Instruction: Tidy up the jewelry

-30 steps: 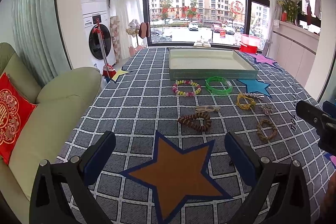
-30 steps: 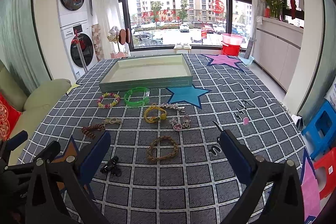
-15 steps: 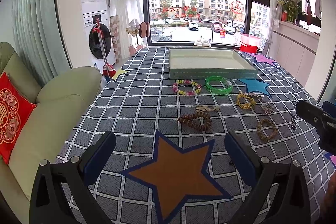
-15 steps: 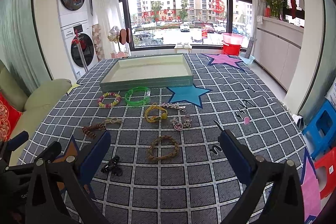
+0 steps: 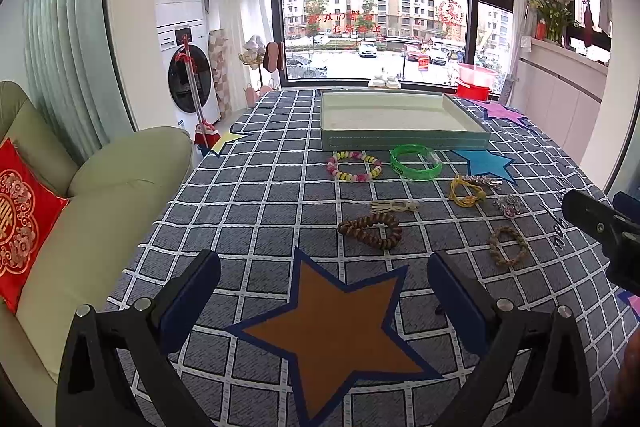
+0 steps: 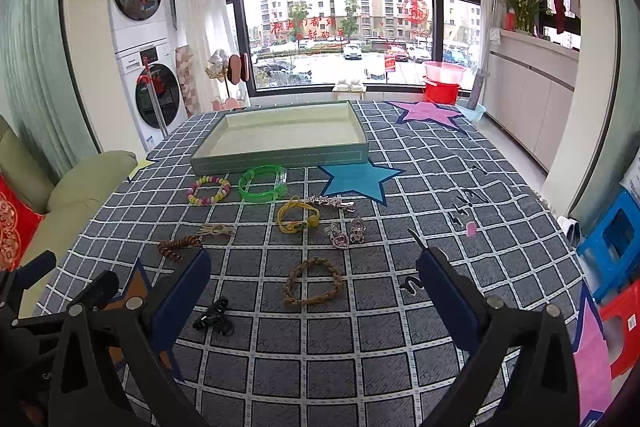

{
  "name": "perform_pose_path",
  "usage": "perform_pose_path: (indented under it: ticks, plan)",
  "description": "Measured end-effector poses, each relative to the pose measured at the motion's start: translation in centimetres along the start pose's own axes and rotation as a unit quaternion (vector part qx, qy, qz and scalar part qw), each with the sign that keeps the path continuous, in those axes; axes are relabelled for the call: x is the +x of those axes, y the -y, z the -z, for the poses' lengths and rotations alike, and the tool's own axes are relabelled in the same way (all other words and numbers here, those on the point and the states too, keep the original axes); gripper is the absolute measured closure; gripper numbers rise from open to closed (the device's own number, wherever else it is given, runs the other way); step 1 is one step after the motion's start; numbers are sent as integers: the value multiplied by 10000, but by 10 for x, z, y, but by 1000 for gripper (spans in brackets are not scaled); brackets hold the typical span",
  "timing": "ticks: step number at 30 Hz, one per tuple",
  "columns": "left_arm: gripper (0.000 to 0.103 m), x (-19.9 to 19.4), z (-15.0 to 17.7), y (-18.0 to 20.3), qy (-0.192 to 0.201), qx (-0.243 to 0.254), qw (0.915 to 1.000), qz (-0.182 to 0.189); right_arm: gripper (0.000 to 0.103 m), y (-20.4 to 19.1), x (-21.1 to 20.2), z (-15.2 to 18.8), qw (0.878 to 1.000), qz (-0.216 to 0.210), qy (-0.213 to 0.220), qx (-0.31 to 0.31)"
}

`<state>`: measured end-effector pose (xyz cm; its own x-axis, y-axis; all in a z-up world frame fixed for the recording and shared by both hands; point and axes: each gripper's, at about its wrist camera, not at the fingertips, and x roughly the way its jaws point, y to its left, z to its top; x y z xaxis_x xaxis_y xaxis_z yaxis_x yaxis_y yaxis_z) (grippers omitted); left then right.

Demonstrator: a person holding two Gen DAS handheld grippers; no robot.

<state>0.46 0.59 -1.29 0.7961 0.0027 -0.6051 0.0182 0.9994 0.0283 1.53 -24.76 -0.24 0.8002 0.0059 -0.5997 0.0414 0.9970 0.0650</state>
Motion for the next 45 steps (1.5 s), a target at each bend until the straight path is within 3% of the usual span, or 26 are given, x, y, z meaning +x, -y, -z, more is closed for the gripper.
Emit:
perform_pose_path:
  ticks: [28,39,45]
  plan:
    - [0,6,2,6,-110,41,9999,45,0,-3,-2,4,10000,-2,-64,56]
    - [0,16,-1,3,-322,71,9994,78,0,9,7,3,9996,19,-235,174]
    - [0,34,-8,0,-676,74,9973,265,0,21,21,2,9980,160,-541,268]
